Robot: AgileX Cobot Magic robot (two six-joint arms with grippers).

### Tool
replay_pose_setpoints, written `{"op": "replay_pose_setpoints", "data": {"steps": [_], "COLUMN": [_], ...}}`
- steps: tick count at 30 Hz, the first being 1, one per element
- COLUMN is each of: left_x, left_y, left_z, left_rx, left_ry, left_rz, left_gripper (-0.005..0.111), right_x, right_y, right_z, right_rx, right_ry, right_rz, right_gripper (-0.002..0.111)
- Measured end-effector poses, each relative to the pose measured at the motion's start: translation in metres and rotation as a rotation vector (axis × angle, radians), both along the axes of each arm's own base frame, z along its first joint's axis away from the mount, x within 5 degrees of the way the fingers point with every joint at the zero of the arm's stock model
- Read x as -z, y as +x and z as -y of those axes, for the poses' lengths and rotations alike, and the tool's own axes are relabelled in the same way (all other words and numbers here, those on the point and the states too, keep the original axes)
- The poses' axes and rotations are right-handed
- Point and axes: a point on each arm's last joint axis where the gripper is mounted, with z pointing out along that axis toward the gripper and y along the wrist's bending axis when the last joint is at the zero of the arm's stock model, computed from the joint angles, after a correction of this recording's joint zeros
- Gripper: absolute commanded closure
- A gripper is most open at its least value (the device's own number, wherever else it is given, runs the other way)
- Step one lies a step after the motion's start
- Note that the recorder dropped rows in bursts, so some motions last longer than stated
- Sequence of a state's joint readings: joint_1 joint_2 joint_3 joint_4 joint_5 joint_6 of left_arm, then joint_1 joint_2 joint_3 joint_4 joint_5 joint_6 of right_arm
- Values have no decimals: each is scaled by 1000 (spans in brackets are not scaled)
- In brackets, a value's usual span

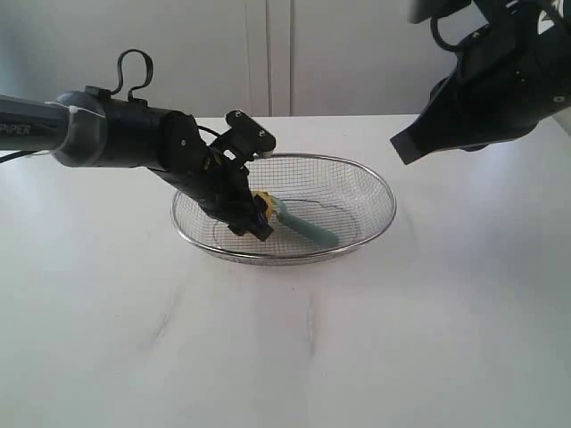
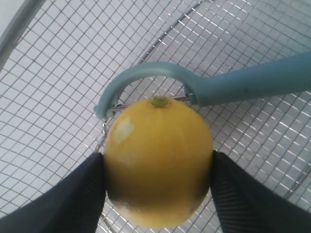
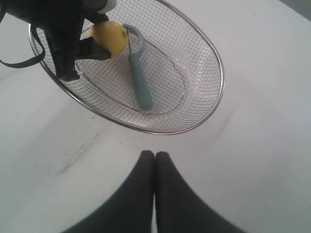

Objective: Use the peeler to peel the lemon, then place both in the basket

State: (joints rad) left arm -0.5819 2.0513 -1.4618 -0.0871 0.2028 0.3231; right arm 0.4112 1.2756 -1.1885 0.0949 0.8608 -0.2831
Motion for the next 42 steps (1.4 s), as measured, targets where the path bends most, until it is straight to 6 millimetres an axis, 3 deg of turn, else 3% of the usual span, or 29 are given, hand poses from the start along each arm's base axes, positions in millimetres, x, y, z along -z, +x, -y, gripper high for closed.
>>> {"op": "replay_pose_setpoints", "data": {"steps": [4,7,13,21,25,33,42], "left_x": [0,0,-2,-43,-69,-123,-154], "left_y": [0,0,0,-9,-21,-55,-89], "left_z": [0,0,0,-5,-12,-31,-51], "left_rx": [0,0,-6,-12,-1,24,15], "left_ry": [0,0,-5,-47,-47,-34,-1], "left_rz": [0,0,-1,40,31,-18,-132], "left_gripper": [51,30,26,26,33,71,107], "right_x": [0,0,0,0,0,0,0], "right_y": [0,0,0,0,0,0,0], "right_z": [0,0,0,0,0,0,0], "right_rx": [0,0,0,0,0,0,0], "right_ry": [0,0,0,0,0,0,0], "right_rz": [0,0,0,0,0,0,0], "right_gripper": [108,108,108,108,108,108,108]}}
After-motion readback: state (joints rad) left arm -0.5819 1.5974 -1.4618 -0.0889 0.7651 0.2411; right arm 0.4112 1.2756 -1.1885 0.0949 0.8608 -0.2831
